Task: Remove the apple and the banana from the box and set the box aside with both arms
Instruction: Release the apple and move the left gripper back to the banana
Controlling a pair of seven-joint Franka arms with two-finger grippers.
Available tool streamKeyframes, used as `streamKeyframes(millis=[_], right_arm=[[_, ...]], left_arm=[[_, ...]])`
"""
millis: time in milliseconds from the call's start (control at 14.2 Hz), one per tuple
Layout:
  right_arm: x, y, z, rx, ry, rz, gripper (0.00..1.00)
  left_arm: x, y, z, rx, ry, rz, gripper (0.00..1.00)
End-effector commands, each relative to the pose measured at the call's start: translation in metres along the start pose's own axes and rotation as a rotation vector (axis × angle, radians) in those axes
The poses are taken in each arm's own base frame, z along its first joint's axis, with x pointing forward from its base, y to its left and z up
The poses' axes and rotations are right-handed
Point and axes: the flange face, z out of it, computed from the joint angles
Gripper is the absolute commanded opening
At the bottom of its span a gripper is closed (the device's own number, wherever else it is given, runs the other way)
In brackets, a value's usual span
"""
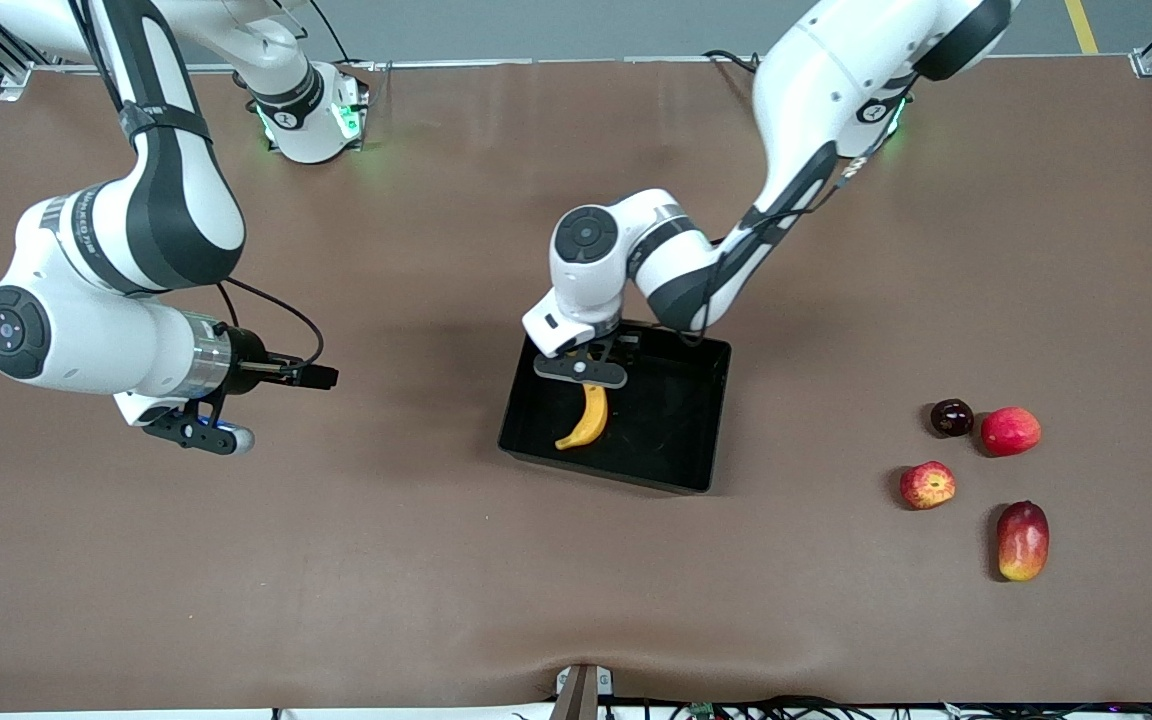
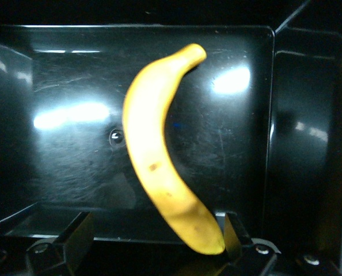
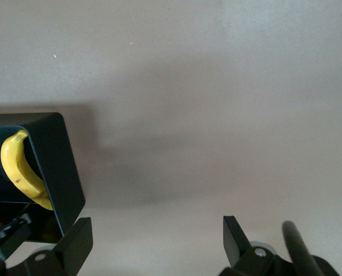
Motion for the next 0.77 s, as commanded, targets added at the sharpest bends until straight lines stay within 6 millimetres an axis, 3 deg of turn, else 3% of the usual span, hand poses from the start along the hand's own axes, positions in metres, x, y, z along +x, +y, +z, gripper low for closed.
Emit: streamKeyframes(millis=[0,352,703], right_arm=[[-0.005,-0.002,0.002,-0.003,0.004,0.014,1.00],[-0.008,-0.009,0.010,-0.010,-0.002,0.010,1.00],[-0.020,-0.036,0.029,-0.018,0.012,0.046,1.00]], left_arm=[[0.010,0.006,0.012,-0.009,0.039,0.002,1.00],[0.018,-0.001,0.034,-0.052,0.065,-0.027,1.00],[0.027,-0.015,0.047,-0.049,0.077,-0.063,1.00]])
